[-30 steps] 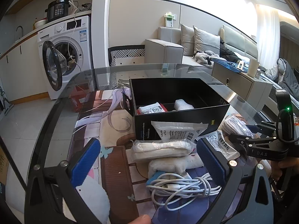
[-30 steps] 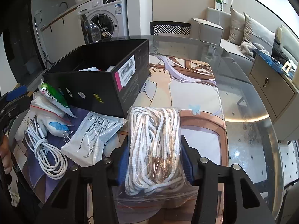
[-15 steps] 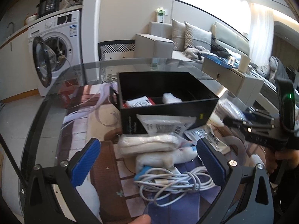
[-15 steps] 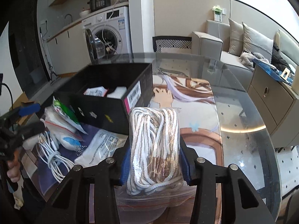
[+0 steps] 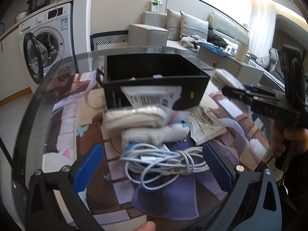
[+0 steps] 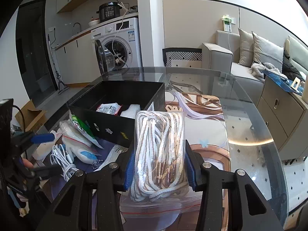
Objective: Organize soft objects
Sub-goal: 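Grasp the white cable bundle with the left gripper while the right gripper holds the rope bag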
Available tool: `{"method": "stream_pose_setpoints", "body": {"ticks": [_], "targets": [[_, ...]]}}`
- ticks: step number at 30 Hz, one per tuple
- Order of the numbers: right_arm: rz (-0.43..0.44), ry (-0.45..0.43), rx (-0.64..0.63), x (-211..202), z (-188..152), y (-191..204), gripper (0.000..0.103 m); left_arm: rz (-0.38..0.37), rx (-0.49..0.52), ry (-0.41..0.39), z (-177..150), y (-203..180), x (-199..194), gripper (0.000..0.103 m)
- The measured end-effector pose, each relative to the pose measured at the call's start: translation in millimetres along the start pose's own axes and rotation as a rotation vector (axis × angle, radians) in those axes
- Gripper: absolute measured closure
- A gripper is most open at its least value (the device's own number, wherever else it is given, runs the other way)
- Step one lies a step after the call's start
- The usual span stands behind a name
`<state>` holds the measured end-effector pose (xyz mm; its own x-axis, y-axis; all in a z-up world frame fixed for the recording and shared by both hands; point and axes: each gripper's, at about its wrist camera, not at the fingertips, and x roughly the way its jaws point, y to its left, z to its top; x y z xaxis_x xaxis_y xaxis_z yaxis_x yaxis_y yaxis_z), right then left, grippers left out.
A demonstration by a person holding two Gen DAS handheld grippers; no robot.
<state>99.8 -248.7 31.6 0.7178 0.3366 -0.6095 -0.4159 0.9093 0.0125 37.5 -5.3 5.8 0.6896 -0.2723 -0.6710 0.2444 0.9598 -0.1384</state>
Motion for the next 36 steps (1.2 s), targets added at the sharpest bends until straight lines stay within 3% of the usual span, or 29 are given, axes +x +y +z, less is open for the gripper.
{"method": "stream_pose_setpoints", "body": {"ticks": [14,16,19,36], "targets": [[0.003,-0.001,-0.007,-0.9,-0.1,1.9,0.058,-0.005,-0.029,0.088,-9.0,2.0,19.3,0.000],[0.003,-0.001,-0.007,-0.9,-0.3,1.7,0.058,-0.012,-0.030,0.107,-9.6,1.7,22.2,0.006],[0.004,-0.001,-0.007,-0.8,-0.3,1.8,0.059,-0.026,0.003,0.093,-11.1,-3.9,19.4,0.023],[0.024,-0.029,-0.030,-9.2,4.6,5.5,0.059,-0.063,0.004,0.045,-16.0,0.6,-6.3,0.027]]}}
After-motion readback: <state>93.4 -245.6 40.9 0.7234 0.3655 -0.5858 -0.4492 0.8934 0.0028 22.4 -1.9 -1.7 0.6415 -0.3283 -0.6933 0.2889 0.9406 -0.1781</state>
